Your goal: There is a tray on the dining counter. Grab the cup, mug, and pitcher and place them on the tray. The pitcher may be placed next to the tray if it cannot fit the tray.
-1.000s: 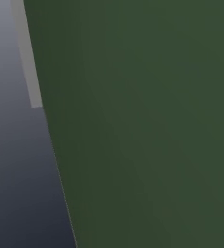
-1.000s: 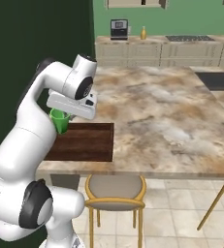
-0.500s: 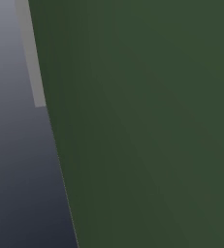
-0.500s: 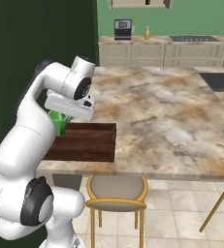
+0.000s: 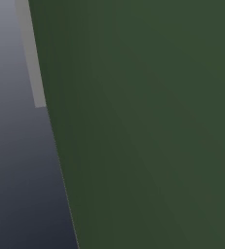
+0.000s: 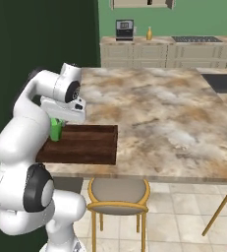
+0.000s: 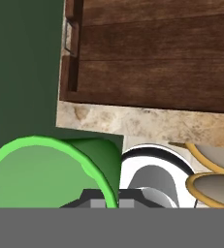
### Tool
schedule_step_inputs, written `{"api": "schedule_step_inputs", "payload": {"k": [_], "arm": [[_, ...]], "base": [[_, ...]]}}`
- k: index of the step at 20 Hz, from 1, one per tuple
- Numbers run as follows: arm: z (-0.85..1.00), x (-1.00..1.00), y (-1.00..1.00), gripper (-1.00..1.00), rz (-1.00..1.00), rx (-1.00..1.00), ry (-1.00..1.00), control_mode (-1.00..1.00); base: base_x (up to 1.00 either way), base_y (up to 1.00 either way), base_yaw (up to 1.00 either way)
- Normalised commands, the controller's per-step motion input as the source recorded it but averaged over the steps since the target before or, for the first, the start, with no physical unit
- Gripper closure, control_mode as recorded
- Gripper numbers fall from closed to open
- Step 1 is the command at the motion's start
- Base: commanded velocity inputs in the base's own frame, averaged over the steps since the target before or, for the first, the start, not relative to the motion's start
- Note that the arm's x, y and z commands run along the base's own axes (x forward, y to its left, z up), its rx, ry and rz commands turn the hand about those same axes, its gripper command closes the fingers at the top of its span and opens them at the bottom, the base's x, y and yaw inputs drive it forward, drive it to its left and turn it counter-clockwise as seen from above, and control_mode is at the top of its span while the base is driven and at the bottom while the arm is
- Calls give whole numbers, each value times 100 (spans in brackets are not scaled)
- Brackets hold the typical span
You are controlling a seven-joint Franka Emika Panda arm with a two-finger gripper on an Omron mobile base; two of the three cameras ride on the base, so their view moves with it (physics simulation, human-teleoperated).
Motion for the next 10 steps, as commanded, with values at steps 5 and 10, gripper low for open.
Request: {"api": "schedule_step_inputs", "payload": {"k": [5,10], "arm": [[-22,26,23,100,0,-6,0,-100],[-33,19,16,100,0,-1,0,-100]], "base": [[0,0,0],[0,0,0]]}}
